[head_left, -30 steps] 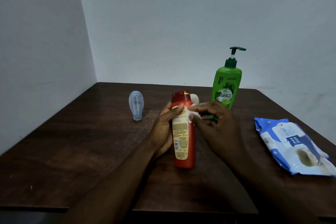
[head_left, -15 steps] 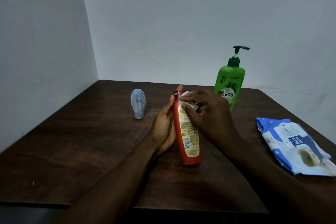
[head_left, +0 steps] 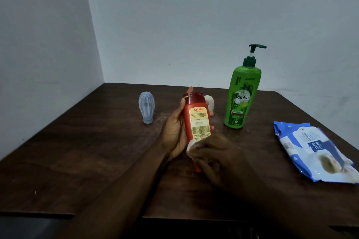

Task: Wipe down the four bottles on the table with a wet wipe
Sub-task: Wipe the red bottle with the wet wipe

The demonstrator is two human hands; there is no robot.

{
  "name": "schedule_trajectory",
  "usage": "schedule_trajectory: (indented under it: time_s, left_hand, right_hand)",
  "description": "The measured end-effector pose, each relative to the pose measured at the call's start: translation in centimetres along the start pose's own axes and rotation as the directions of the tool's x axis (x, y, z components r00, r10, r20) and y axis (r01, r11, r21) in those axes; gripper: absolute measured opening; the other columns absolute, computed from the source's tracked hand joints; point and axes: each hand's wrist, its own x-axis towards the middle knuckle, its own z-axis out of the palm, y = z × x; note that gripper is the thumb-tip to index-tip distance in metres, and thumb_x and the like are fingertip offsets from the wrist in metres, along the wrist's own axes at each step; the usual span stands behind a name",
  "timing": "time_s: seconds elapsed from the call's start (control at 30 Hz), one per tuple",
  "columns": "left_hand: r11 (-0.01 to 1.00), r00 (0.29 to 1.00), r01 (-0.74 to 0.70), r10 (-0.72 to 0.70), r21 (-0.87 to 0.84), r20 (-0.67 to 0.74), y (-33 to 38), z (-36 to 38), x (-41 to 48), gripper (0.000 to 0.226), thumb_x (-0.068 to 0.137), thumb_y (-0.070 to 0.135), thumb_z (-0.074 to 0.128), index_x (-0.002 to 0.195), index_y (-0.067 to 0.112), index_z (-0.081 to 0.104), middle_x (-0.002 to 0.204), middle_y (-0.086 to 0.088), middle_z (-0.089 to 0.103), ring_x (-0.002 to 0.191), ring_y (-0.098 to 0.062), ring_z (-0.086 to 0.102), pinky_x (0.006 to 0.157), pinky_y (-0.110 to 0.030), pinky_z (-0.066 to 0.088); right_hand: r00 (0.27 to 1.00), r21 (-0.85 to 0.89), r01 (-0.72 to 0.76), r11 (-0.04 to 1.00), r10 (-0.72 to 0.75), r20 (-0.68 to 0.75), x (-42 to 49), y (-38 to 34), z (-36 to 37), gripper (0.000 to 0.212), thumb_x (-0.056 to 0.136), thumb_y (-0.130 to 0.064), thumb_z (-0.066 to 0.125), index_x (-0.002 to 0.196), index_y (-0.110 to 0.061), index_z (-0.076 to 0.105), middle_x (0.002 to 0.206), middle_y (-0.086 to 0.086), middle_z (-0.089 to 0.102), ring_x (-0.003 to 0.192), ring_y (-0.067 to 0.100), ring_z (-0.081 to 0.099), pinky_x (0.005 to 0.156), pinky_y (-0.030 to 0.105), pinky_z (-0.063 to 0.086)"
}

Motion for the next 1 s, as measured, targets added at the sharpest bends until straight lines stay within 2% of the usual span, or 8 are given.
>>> schedule_trajectory:
  time_s: [0.1,0.2,0.33,0.4,0.6,0.7,0.8,1.0]
  left_hand:
    - [1.000,1.000,-0.016,0.016,-0.005,0.016,0.0,0.1,-0.1,0.065,0.101,0.044,0.037,0.156,0.010,0.029,0.135,-0.024,0.053,0.117,-0.034,0.057,0.099,-0.050,0.050]
    - [0.999,0.999,-0.036,0.037,-0.009,0.017,0.2,0.2,-0.1,0.063,0.101,0.041,0.038,0.156,0.011,0.029,0.136,-0.023,0.054,0.115,-0.033,0.060,0.096,-0.051,0.053]
    - [0.999,0.999,-0.034,0.033,0.023,0.013,0.3,0.5,-0.3,0.063,0.100,0.042,0.038,0.152,0.007,0.036,0.140,-0.028,0.047,0.117,-0.033,0.057,0.099,-0.052,0.050]
    - [0.999,0.999,-0.048,0.048,0.022,-0.002,0.3,0.5,-0.4,0.056,0.099,0.040,0.040,0.146,0.010,0.046,0.139,-0.027,0.052,0.118,-0.034,0.058,0.099,-0.053,0.050]
    - [0.995,0.997,-0.050,0.055,0.090,-0.057,0.2,0.3,-0.3,0.062,0.097,0.039,0.046,0.146,0.002,0.043,0.145,-0.029,0.049,0.133,-0.040,0.048,0.115,-0.059,0.033]
    - [0.988,0.993,-0.085,0.095,0.132,-0.070,0.3,-0.1,-0.3,0.056,0.095,0.038,0.053,0.142,0.008,0.049,0.139,-0.024,0.057,0.129,-0.036,0.056,0.107,-0.055,0.045]
    - [0.980,0.988,-0.122,0.135,0.159,-0.072,0.5,-0.1,-0.4,0.039,0.094,0.036,0.056,0.126,0.016,0.065,0.125,-0.017,0.069,0.118,-0.030,0.066,0.091,-0.045,0.057]
    - [0.965,0.978,-0.158,0.183,0.211,-0.104,0.7,0.0,-0.4,0.027,0.092,0.034,0.059,0.110,0.024,0.077,0.120,-0.014,0.072,0.115,-0.027,0.068,0.088,-0.041,0.059]
  right_hand:
    - [0.997,0.027,0.057,0.998,-0.058,0.041,-2.0,0.1,0.5,0.019,0.091,-0.028,0.064,0.103,-0.021,0.076,0.113,-0.007,0.068,0.104,0.013,0.062,0.093,0.020,0.048]
    - [0.998,0.087,0.041,0.995,-0.045,0.053,-3.0,0.1,0.3,0.035,0.101,-0.044,0.046,0.104,-0.024,0.075,0.114,-0.012,0.065,0.106,0.007,0.058,0.098,0.011,0.039]
    - [0.996,0.102,-0.082,0.991,0.078,0.046,-3.2,0.4,-0.5,0.020,0.089,-0.038,0.062,0.106,-0.033,0.072,0.114,-0.013,0.069,0.103,-0.001,0.065,0.090,0.018,0.053]
    - [0.987,0.140,-0.163,0.976,0.162,0.019,-3.0,0.5,-1.0,0.021,0.087,-0.038,0.064,0.106,-0.034,0.072,0.113,-0.017,0.068,0.104,-0.005,0.064,0.088,0.014,0.053]
    - [0.930,0.245,-0.318,0.916,0.351,-0.104,-0.5,1.6,-1.6,0.017,0.085,-0.022,0.074,0.102,-0.026,0.074,0.106,-0.017,0.068,0.101,-0.003,0.065,0.083,0.014,0.055]
    - [0.902,0.289,-0.329,0.899,0.390,-0.185,1.6,2.3,-1.6,0.015,0.085,-0.020,0.075,0.100,-0.022,0.075,0.104,-0.013,0.069,0.097,-0.001,0.066,0.079,0.017,0.057]
    - [0.855,0.392,-0.351,0.851,0.462,-0.237,3.5,3.1,-1.7,0.016,0.084,-0.016,0.077,0.100,-0.017,0.076,0.105,-0.010,0.070,0.097,0.000,0.068,0.078,0.022,0.060]
    - [0.831,0.411,-0.356,0.839,0.485,-0.272,5.8,3.8,-2.0,0.018,0.086,-0.019,0.076,0.104,-0.018,0.076,0.108,-0.010,0.072,0.099,-0.005,0.065,0.075,0.009,0.053]
